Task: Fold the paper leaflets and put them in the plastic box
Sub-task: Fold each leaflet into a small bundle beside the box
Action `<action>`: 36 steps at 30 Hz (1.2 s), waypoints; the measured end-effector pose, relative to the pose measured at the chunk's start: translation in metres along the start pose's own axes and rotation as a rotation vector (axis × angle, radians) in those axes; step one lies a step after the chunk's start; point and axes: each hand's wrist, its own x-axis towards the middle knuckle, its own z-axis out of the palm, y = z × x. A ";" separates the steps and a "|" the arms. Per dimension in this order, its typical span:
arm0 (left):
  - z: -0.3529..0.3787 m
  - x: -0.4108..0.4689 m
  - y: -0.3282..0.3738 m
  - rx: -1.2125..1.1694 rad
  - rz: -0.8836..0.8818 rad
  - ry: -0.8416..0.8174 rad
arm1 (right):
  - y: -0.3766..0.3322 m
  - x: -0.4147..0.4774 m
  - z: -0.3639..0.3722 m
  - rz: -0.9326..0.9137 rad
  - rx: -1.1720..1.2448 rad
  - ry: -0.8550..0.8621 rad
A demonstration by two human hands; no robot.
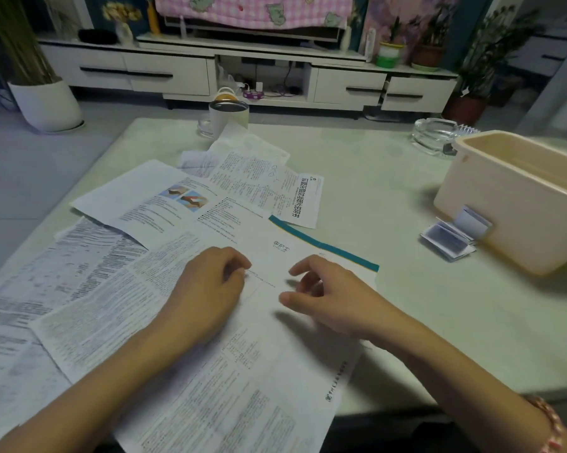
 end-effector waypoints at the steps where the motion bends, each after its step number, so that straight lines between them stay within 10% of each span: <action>1: 0.001 -0.001 0.000 0.015 0.012 0.001 | -0.001 0.000 0.001 0.022 0.029 -0.020; 19: -0.039 0.019 -0.007 0.063 -0.097 0.216 | 0.029 0.011 -0.062 -0.175 0.006 0.108; 36: -0.061 0.032 -0.019 -0.619 -0.403 0.129 | 0.048 0.022 -0.079 -0.030 0.243 0.609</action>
